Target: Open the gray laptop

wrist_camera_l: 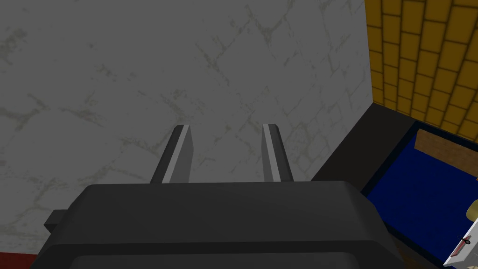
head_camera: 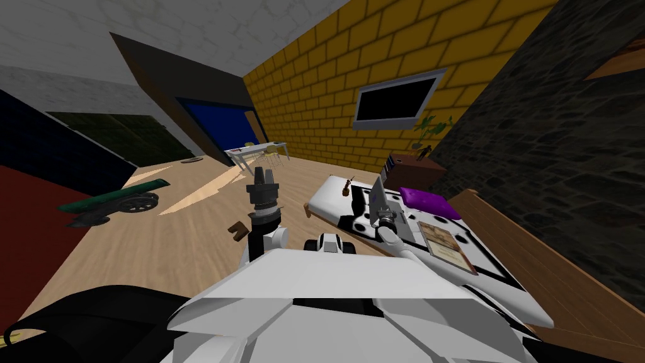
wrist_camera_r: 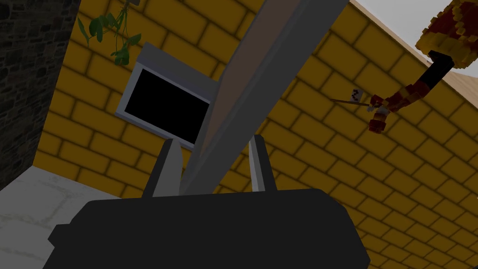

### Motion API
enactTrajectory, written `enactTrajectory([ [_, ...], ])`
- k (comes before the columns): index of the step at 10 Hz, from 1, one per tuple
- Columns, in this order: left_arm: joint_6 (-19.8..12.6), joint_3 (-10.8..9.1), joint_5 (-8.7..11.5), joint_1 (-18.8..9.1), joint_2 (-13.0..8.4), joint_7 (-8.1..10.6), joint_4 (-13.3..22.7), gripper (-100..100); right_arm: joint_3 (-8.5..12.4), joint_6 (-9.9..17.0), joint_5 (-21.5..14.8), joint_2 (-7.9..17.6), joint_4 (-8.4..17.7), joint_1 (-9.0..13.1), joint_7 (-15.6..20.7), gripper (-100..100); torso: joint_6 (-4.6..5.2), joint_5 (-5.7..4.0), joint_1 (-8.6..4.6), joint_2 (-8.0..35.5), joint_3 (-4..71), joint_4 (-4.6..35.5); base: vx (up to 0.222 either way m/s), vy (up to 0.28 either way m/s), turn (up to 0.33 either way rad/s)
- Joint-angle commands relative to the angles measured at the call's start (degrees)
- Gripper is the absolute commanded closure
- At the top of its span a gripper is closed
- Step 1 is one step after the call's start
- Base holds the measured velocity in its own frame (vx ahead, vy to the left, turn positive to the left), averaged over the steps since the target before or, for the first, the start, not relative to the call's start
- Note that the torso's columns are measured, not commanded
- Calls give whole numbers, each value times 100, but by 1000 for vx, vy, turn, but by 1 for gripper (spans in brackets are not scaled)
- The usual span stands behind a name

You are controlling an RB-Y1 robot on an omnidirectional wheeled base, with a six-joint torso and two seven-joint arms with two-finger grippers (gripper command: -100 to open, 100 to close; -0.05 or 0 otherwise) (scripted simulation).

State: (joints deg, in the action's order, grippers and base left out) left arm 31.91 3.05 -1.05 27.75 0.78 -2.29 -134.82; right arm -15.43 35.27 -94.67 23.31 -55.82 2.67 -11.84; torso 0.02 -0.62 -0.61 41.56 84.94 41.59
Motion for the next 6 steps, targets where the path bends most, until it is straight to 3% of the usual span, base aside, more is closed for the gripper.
enactTrajectory([
  [1,0,0,0,1,0,0,0,0,362,-388,397,-181,207,32,389,100,35,-2,-26,-10,5,-14,31,-3,-118],
  [4,0,0,0,0,0,0,0,0,362,-777,813,-181,207,32,753,100,-2,-24,-46,-28,12,-18,1,-9,-8],
  [6,0,0,0,0,0,0,0,0,362,-835,870,-181,207,32,1015,100,-9,-20,-23,-27,12,-16,2,-8,3],
])
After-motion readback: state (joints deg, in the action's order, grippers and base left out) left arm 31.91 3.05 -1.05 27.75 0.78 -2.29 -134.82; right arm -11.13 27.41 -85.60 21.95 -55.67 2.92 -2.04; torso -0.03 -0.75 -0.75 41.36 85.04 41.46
